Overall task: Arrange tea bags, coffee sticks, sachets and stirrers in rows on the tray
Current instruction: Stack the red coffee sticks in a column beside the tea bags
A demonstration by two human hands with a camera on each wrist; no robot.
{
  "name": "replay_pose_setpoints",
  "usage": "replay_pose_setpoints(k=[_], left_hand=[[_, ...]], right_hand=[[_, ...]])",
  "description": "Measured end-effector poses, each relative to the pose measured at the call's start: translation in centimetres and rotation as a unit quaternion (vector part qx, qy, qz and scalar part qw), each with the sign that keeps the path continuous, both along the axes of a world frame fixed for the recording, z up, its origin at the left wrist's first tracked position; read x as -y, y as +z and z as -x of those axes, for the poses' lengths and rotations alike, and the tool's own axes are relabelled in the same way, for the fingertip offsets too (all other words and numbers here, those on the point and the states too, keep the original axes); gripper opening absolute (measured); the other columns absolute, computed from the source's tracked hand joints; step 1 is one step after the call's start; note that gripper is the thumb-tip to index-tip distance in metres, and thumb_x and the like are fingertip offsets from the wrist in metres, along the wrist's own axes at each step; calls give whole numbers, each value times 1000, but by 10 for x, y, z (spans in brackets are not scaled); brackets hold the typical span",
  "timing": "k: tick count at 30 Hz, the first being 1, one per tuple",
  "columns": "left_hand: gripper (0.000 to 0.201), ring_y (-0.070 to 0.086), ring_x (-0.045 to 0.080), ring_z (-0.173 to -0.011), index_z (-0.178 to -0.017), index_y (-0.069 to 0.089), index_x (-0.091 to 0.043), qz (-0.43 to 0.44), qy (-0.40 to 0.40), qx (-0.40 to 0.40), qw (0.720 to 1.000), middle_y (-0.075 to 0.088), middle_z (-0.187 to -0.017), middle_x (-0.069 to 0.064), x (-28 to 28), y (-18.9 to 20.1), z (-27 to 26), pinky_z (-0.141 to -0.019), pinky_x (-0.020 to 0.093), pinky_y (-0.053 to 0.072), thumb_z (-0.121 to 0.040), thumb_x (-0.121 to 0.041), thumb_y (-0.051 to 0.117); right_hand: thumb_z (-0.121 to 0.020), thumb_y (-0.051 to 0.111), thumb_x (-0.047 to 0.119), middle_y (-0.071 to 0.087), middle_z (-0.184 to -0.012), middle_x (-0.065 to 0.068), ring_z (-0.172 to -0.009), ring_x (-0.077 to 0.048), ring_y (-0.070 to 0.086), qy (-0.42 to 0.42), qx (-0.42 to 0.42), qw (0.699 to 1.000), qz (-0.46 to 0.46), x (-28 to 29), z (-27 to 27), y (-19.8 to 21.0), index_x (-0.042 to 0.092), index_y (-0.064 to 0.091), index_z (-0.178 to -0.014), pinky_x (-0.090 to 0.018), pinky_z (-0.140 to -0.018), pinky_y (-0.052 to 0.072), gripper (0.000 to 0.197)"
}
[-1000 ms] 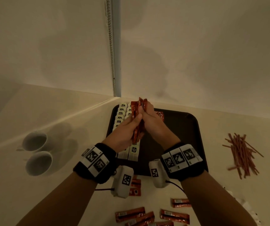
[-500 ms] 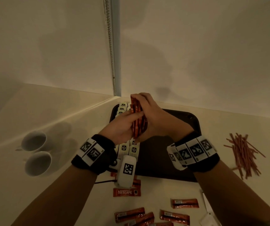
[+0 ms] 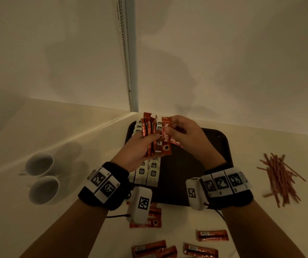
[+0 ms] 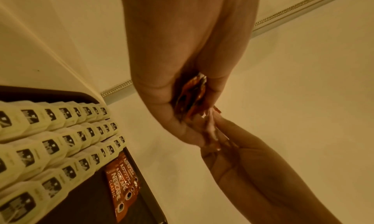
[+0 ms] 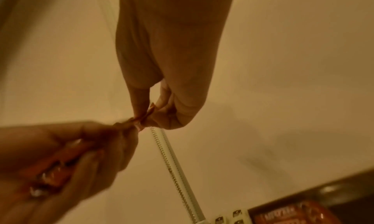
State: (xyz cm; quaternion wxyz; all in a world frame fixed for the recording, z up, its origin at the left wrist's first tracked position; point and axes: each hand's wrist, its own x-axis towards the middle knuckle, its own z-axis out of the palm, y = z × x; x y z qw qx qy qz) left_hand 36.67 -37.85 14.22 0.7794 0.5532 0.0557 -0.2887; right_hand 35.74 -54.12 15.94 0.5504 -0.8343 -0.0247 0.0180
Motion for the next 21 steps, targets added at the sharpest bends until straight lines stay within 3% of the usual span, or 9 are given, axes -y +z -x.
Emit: replay_pose_setpoints(k=[2,5,7,11,14,17,19,21], left_hand=[[11,69,19,-86,-102,59,-11,-16,33,24,999,68,-98,7,-1,-1,-1,-75,35,59,-96,-17,52],[12,68,15,-79,-89,59,-12,-40,68,67,995,68,-84,3,-3,-1,0,-69,29,58,-91,-24,59],[14,69,16,-77,-86,57,-8,-51,60,103,992,68,-82,5,-3,-1,1,-65,27,57,-88,-21,64],[12,67,18,-72,-86,60,-9,-107,64,177,976,67,-76,4,0,-1,2,-66,26,53,-82,-8,71],[17,64,13,-65,-81,61,-6,-126,62,186,972,66,-73,7,1,-3,4,-61,23,50,-79,-15,74],[23,61,7,-58,-78,59,0,-124,94,174,972,63,-67,6,-2,-2,4,-53,18,46,-78,-18,74],[16,61,7,-58,-77,61,-8,-108,103,168,974,64,-67,2,-4,1,3,-50,16,44,-78,-17,73],[10,62,12,-64,-85,66,-14,-96,87,166,978,68,-75,4,-5,3,2,-52,18,46,-79,-18,73]], right_hand=[[-90,58,13,67,-100,-9,-95,-26,65,-36,-38,993,-103,3,2,1,18,58,-98,-41,-86,55,9],[-90,56,5,65,-97,-6,-92,-22,65,-47,-58,978,-195,5,4,1,15,53,-104,-31,-82,56,17],[-89,55,-1,63,-89,-5,-84,-17,65,-36,-45,973,-222,4,5,1,13,49,-111,-26,-78,56,27],[-89,55,1,59,-90,-7,-82,-15,64,-38,-59,954,-292,-2,4,-2,13,48,-121,-28,-78,55,35],[-89,54,0,57,-91,-7,-85,-17,63,-41,-89,937,-336,-8,5,-5,9,48,-119,-29,-75,55,32],[-87,59,3,63,-94,-7,-78,-15,66,-44,-110,956,-269,-5,4,1,11,45,-120,-27,-70,54,37],[-83,66,8,68,-96,-6,-75,-14,68,14,-132,980,-149,-1,4,8,16,45,-117,-26,-70,54,40],[-80,71,13,71,-90,-6,-71,-12,68,77,-145,985,-57,0,4,12,16,50,-110,-23,-69,53,36]])
